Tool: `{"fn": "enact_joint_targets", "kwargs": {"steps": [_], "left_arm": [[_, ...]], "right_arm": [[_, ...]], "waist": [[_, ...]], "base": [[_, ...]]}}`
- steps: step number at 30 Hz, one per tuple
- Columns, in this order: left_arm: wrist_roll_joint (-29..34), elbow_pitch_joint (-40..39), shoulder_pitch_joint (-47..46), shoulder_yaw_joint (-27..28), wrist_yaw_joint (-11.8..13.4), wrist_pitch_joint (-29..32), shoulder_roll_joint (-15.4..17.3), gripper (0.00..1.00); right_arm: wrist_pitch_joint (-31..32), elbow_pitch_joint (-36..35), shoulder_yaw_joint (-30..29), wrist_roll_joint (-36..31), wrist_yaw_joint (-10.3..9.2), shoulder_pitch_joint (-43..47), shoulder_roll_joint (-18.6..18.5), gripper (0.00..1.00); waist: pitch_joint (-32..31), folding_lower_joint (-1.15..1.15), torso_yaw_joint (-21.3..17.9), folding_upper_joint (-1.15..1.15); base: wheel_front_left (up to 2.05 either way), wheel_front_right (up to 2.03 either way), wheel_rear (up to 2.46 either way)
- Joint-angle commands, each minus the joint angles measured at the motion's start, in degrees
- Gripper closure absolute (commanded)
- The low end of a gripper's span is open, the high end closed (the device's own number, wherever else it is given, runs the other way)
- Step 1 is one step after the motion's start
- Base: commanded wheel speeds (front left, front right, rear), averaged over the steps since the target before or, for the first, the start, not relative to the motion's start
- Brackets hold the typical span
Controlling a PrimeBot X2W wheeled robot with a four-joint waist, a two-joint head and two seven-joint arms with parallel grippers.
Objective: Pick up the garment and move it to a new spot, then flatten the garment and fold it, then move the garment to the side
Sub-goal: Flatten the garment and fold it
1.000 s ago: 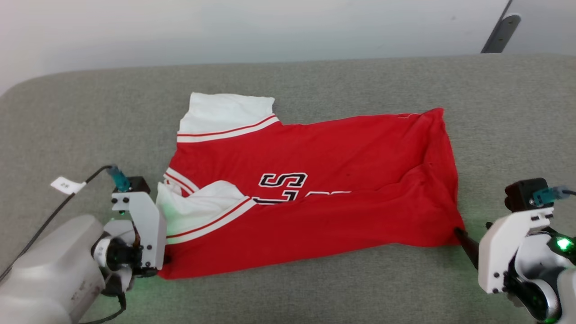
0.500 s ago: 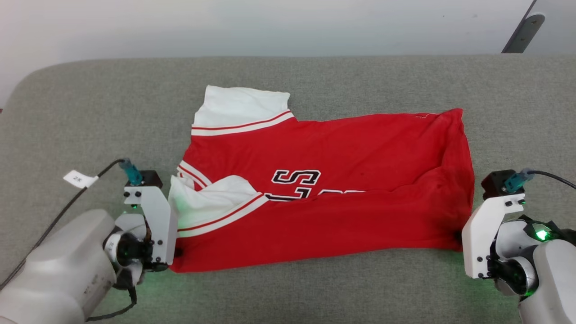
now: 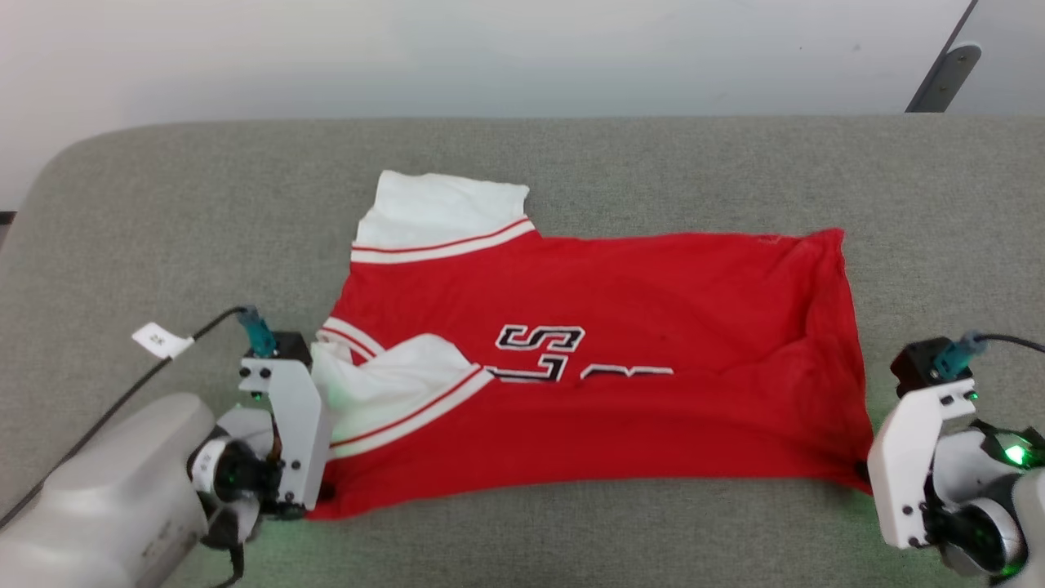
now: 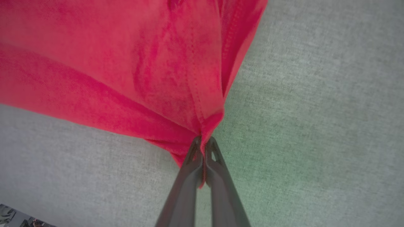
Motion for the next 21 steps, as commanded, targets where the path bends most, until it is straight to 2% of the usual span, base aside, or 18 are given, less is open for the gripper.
{"fn": "enact_joint_targets", "kwargs": {"steps": [1, 7, 12, 14, 15, 16, 17, 18, 19, 20, 21], "left_arm": [[0.6, -2.4, 3.2, -1.6, 1.6, 1.7, 0.9, 1.00], [0.6, -10.9, 5.0, -1.6, 5.4, 2.0, 5.1, 1.00], [0.9, -14.2, 6.4, -1.9, 7.2, 1.4, 6.1, 1.00], [1.1, -14.8, 7.0, -2.0, 7.6, 0.7, 6.0, 0.78], [1.1, -14.8, 7.3, -2.0, 7.8, 0.3, 5.8, 0.72], [1.3, -14.8, 7.6, -2.1, 7.7, 0.1, 5.7, 0.58], [1.3, -14.7, 7.8, -2.1, 7.7, 0.0, 5.7, 0.30], [1.3, -14.6, 7.9, -2.2, 7.7, -0.1, 5.7, 0.15], [1.3, -14.5, 8.0, -2.2, 7.8, -0.1, 5.7, 0.07], [1.4, -14.5, 7.9, -2.1, 7.8, -0.4, 5.9, 0.00], [1.2, -14.4, 7.7, -1.7, 8.2, -0.6, 6.0, 0.00]], "right_arm": [[1.5, -2.2, -0.3, 0.7, -0.11, 2.1, -1.3, 1.00], [5.4, -8.5, -1.5, 2.2, -0.11, 7.2, -3.4, 1.00], [5.1, -9.1, -2.8, 1.6, -0.11, 8.9, -2.4, 1.00], [4.6, -8.7, -2.5, 1.0, -0.11, 9.1, -1.9, 1.00], [4.2, -8.2, -2.3, 0.8, -0.11, 8.9, -1.6, 1.00], [4.0, -7.7, -2.2, 0.7, -0.11, 8.8, -1.3, 1.00], [3.7, -7.3, -2.0, 0.5, -0.11, 8.6, -1.0, 0.89], [3.5, -7.0, -1.4, 0.2, -0.11, 8.3, -1.0, 0.78], [3.2, -6.6, -1.0, 0.2, -0.11, 8.1, -1.1, 0.63], [2.8, -6.4, -0.8, 0.1, -0.11, 8.0, -1.1, 0.22], [2.7, -6.1, -0.7, 0.2, -0.11, 7.7, -1.1, 0.00]], "waist": [[-0.4, 0.00, 0.1, 0.00], [-0.2, 0.00, 0.0, 0.00], [0.2, 0.00, -0.2, 0.00], [0.4, 0.00, -0.4, 0.00], [0.5, 0.00, -0.5, 0.00], [0.5, 0.00, -0.6, 0.00], [0.5, 0.00, -0.7, 0.00], [0.5, 0.00, -0.8, 0.00], [0.5, 0.00, -0.8, 0.00], [0.5, 0.00, -0.8, 0.00], [0.5, 0.00, -0.8, 0.00]], "base": [[0.00, 0.00, 0.00], [0.00, 0.00, 0.00], [0.00, 0.00, 0.00], [0.00, 0.00, 0.00], [0.00, 0.00, 0.00], [0.00, 0.00, 0.00], [0.00, 0.00, 0.00], [0.00, 0.00, 0.00], [0.00, 0.00, 0.00], [0.00, 0.00, 0.00], [0.00, 0.00, 0.00]]}}
